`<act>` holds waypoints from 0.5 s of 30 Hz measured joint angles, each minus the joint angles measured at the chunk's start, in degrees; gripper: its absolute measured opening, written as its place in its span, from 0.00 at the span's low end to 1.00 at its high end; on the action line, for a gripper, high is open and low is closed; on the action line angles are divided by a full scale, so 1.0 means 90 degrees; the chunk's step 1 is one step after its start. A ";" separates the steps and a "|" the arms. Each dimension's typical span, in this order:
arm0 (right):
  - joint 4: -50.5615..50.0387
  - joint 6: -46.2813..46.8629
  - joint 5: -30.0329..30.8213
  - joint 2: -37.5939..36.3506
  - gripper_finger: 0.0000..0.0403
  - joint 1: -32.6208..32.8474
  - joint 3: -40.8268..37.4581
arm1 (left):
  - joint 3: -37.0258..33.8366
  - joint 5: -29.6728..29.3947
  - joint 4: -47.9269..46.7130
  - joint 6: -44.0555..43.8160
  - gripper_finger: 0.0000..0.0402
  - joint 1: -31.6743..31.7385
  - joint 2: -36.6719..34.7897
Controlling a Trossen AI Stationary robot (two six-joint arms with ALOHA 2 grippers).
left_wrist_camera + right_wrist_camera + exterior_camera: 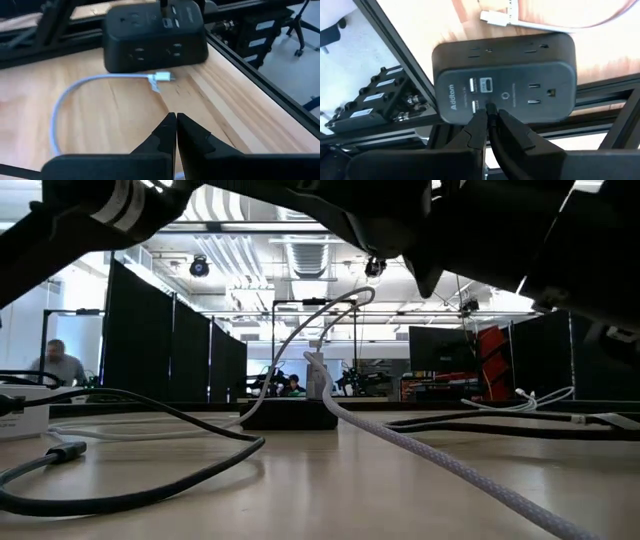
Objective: Insert USB
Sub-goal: Insert the black charger cable into the bottom black outlet extension
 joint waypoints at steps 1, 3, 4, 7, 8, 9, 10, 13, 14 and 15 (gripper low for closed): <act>0.0007 -0.0023 -0.0004 0.0000 0.04 -0.0007 -0.0020 | 0.0000 -0.0001 0.0015 0.0000 0.00 0.0002 0.0000; 0.0017 -0.0065 -0.0001 0.0000 0.04 -0.0009 -0.0038 | 0.0000 -0.0002 -0.0019 0.0000 0.00 0.0009 0.0000; 0.0020 -0.0074 -0.0002 0.0000 0.04 -0.0018 -0.0041 | 0.0000 -0.0002 -0.0028 -0.0002 0.00 0.0009 0.0000; 0.0029 -0.0119 -0.0002 0.0000 0.04 -0.0019 -0.0042 | 0.0000 0.0000 -0.0009 0.0000 0.00 0.0000 0.0000; 0.0031 -0.0139 -0.0002 0.0000 0.04 -0.0019 -0.0042 | 0.0000 0.0000 -0.0013 0.0000 0.00 0.0000 0.0000; 0.0052 -0.0144 0.0003 0.0000 0.04 -0.0019 -0.0054 | 0.0000 0.0000 -0.0024 -0.0002 0.00 -0.0003 0.0000; 0.0087 -0.0141 -0.0001 -0.0001 0.04 -0.0019 -0.0071 | 0.0000 0.0000 -0.0027 -0.0001 0.00 -0.0003 0.0000; 0.0212 -0.0121 -0.0009 -0.0014 0.04 -0.0021 -0.0140 | 0.0000 0.0000 -0.0025 -0.0002 0.00 -0.0003 0.0000; 0.0265 -0.0100 -0.0018 -0.0016 0.04 -0.0021 -0.0171 | 0.0000 0.0000 -0.0032 -0.0002 0.00 -0.0003 0.0000; 0.0319 -0.0076 -0.0027 -0.0019 0.04 -0.0021 -0.0204 | 0.0000 0.0002 -0.0046 -0.0002 0.00 -0.0003 0.0000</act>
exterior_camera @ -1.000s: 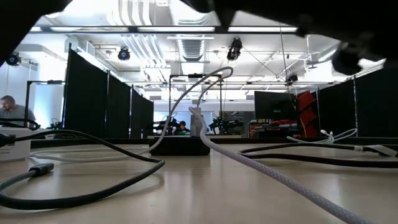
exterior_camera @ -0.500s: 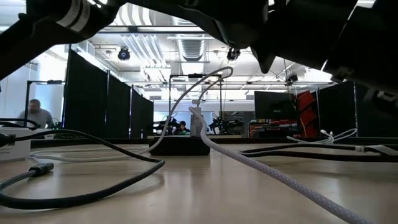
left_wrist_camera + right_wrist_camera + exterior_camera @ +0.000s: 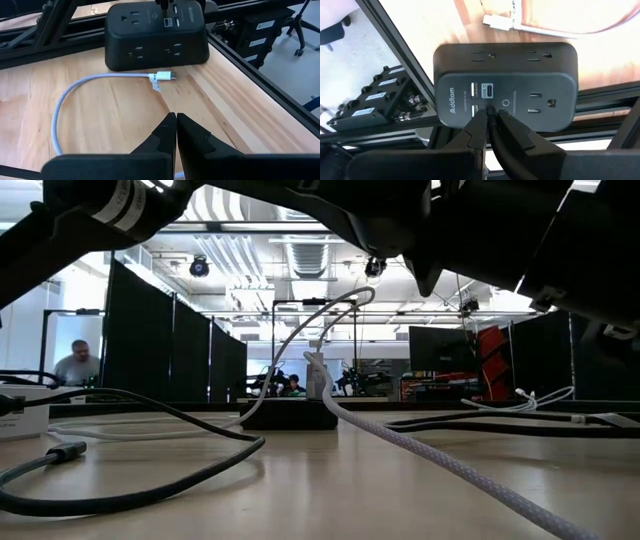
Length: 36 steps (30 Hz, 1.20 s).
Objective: Insert USB
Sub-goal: Insert the black charger cable into the bottom black outlet extension
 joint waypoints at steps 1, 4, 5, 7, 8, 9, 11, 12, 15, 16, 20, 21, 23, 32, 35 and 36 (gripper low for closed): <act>0.0046 0.0006 -0.0025 0.0000 0.04 -0.0001 -0.0027 | 0.0000 -0.0001 -0.0021 0.0000 0.00 0.0000 0.0000; 0.0231 0.0013 -0.0217 0.0000 0.04 -0.0007 -0.0142 | 0.0000 -0.0001 -0.0023 0.0000 0.00 0.0000 0.0000; 0.0257 0.0013 -0.0252 0.0004 0.04 -0.0007 -0.0173 | 0.0000 -0.0001 -0.0024 0.0000 0.00 0.0000 0.0000; 0.0265 0.0011 -0.0288 0.0011 0.04 -0.0001 -0.0204 | 0.0000 -0.0001 -0.0028 0.0000 0.00 0.0000 0.0000; 0.0261 0.0006 -0.0287 0.0013 0.04 0.0000 -0.0208 | 0.0000 -0.0001 -0.0028 0.0000 0.00 0.0000 0.0000; 0.0256 0.0006 -0.0280 0.0017 0.04 0.0000 -0.0204 | 0.0000 -0.0001 -0.0027 0.0000 0.00 0.0000 0.0000; 0.0226 0.0003 -0.0256 0.0023 0.04 0.0003 -0.0166 | 0.0000 -0.0002 -0.0032 0.0000 0.00 0.0000 0.0000; 0.0210 0.0003 -0.0235 0.0027 0.04 0.0005 -0.0141 | 0.0000 -0.0004 -0.0036 0.0000 0.00 0.0000 0.0000; 0.0162 0.0043 -0.0137 0.0039 0.04 0.0069 -0.0054 | 0.0000 -0.0011 -0.0102 0.0005 0.00 0.0000 -0.0002; 0.0149 0.0072 -0.0056 0.0041 0.04 0.0105 -0.0017 | 0.0000 -0.0023 -0.0133 0.0007 0.00 0.0000 -0.0002; 0.0133 0.0234 0.0458 0.0041 0.04 0.0311 0.0171 | -0.0002 -0.0209 -0.0224 0.0022 0.00 0.0003 -0.0003; 0.0134 0.0303 0.0611 0.0036 0.04 0.0371 0.0211 | -0.0002 -0.0226 -0.0240 0.0024 0.00 0.0004 -0.0004; 0.0133 0.0466 0.0900 0.0029 0.04 0.0498 0.0296 | -0.0002 -0.0247 -0.0257 0.0023 0.00 0.0011 -0.0005; 0.0132 0.1011 0.1726 0.0022 0.04 0.0973 0.0542 | -0.0005 -0.0254 -0.0257 0.0023 0.00 0.0025 -0.0017; 0.0117 0.1055 0.1871 0.0022 0.04 0.1029 0.0570 | -0.0005 -0.0256 -0.0255 0.0024 0.00 0.0035 -0.0017; 0.0111 0.1060 0.1923 0.0022 0.04 0.1032 0.0578 | -0.0005 -0.0256 -0.0257 0.0024 0.00 0.0041 -0.0017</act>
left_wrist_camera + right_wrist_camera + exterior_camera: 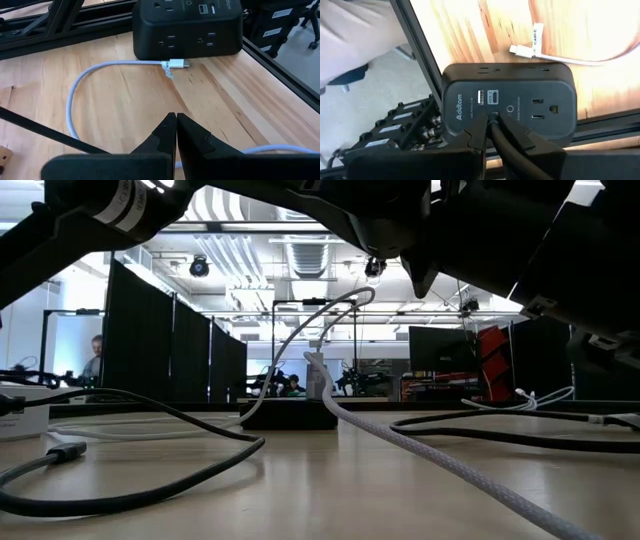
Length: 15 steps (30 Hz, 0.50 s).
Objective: Insert USB
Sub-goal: Insert the black charger cable into the bottom black outlet extension
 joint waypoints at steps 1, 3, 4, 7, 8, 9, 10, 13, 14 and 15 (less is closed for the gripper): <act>-0.0002 0.0000 0.0057 0.0000 0.04 0.0002 0.0016 | 0.0000 0.0000 0.0000 0.0000 0.00 0.0005 0.0000; 0.0020 0.0000 0.0114 0.0000 0.04 0.0002 0.0076 | 0.0000 -0.0009 -0.0007 0.0000 0.00 0.0010 0.0000; 0.0024 0.0000 0.0162 0.0000 0.04 0.0002 0.0100 | 0.0000 -0.0012 -0.0012 0.0000 0.00 0.0010 0.0000; 0.0029 0.0041 0.0326 0.0000 0.04 0.0031 0.0127 | 0.0000 -0.0015 -0.0061 0.0000 0.00 0.0013 -0.0002; 0.0029 0.0062 0.0361 0.0000 0.04 0.0055 0.0125 | 0.0000 -0.0015 -0.0072 0.0000 0.00 0.0013 -0.0002; 0.0027 0.0098 0.0374 0.0000 0.04 0.0080 0.0118 | 0.0000 -0.0015 -0.0091 0.0002 0.00 0.0013 -0.0003; 0.0025 0.0155 0.0379 0.0000 0.04 0.0114 0.0108 | 0.0000 -0.0015 -0.0111 0.0000 0.00 0.0013 -0.0007; 0.0019 0.0371 0.0388 0.0000 0.04 0.0230 0.0072 | 0.0000 -0.0015 -0.0136 0.0000 0.00 0.0011 -0.0007; 0.0011 0.0429 0.0395 0.0010 0.04 0.0265 0.0071 | 0.0000 -0.0015 -0.0137 0.0000 0.00 0.0005 -0.0007; 0.0006 0.0470 0.0415 0.0033 0.04 0.0297 0.0070 | 0.0000 -0.0015 -0.0140 0.0000 0.00 0.0005 -0.0007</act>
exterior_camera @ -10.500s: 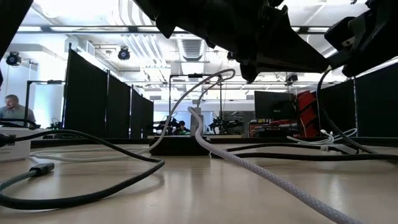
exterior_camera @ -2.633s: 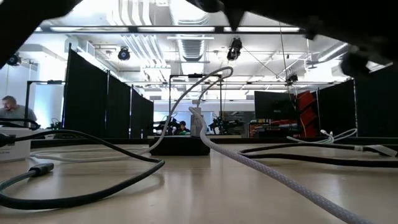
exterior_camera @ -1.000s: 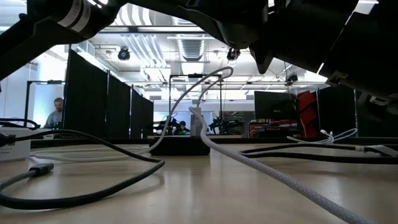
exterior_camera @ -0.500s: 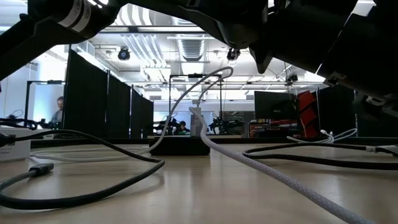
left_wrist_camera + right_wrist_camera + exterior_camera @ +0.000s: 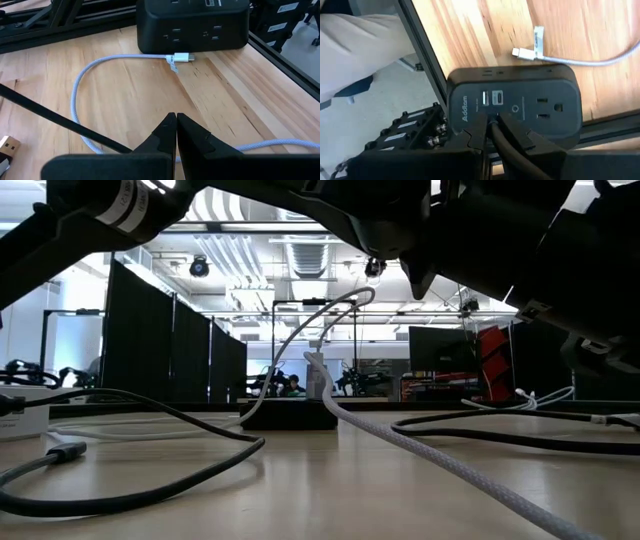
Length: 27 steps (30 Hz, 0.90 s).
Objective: Insert USB
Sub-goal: Insert the black charger cable into the bottom black outlet extension
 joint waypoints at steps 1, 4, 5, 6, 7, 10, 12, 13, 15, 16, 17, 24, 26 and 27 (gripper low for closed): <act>-0.0001 0.0033 0.0030 0.0035 0.04 0.0035 -0.0002 | 0.0000 0.0000 -0.0003 0.0000 0.00 0.0000 0.0000; -0.0007 0.0087 0.0134 0.0141 0.04 0.0098 -0.0008 | 0.0000 0.0000 -0.0003 0.0000 0.00 0.0002 0.0000; -0.0009 0.0091 0.0153 0.0176 0.04 0.0115 -0.0008 | 0.0000 -0.0020 -0.0003 0.0000 0.00 0.0002 0.0000; -0.0020 0.0096 0.0172 0.0221 0.04 0.0132 -0.0008 | 0.0000 -0.0065 -0.0003 0.0001 0.00 0.0002 0.0000; -0.0035 0.0098 0.0161 0.0250 0.04 0.0137 -0.0008 | 0.0000 -0.0098 -0.0003 0.0002 0.00 0.0002 0.0000; -0.0115 0.0105 0.0157 0.0285 0.04 0.0172 -0.0010 | 0.0000 -0.0141 -0.0008 0.0002 0.00 0.0002 0.0000; -0.0252 0.0154 0.0164 0.0285 0.04 0.0203 0.0010 | 0.0000 -0.0143 -0.0011 0.0002 0.00 0.0002 0.0000; -0.0372 0.0159 0.0143 0.0285 0.04 0.0224 0.0044 | 0.0000 -0.0143 -0.0011 0.0002 0.00 0.0002 0.0000; -0.0566 0.0165 0.0103 0.0285 0.04 0.0271 0.0135 | 0.0000 -0.0143 -0.0011 0.0002 0.00 0.0002 0.0000; -0.0638 0.0190 0.0097 0.0285 0.04 0.0281 0.0186 | 0.0000 -0.0143 -0.0011 0.0002 0.00 0.0002 0.0000; -0.0693 0.0203 0.0097 0.0285 0.04 0.0284 0.0241 | 0.0000 -0.0143 -0.0011 0.0002 0.00 0.0002 0.0000; -0.0502 0.0380 0.0415 0.0282 0.04 0.0304 0.0381 | 0.0000 -0.0151 0.0001 0.0002 0.00 -0.0010 -0.0014; -0.0475 0.0476 0.0503 0.0282 0.04 0.0328 0.0381 | -0.0002 -0.0159 0.0025 0.0002 0.00 -0.0035 -0.0046; -0.0471 0.0528 0.0552 0.0283 0.04 0.0346 0.0381 | -0.0002 -0.0168 0.0027 0.0000 0.00 -0.0050 -0.0066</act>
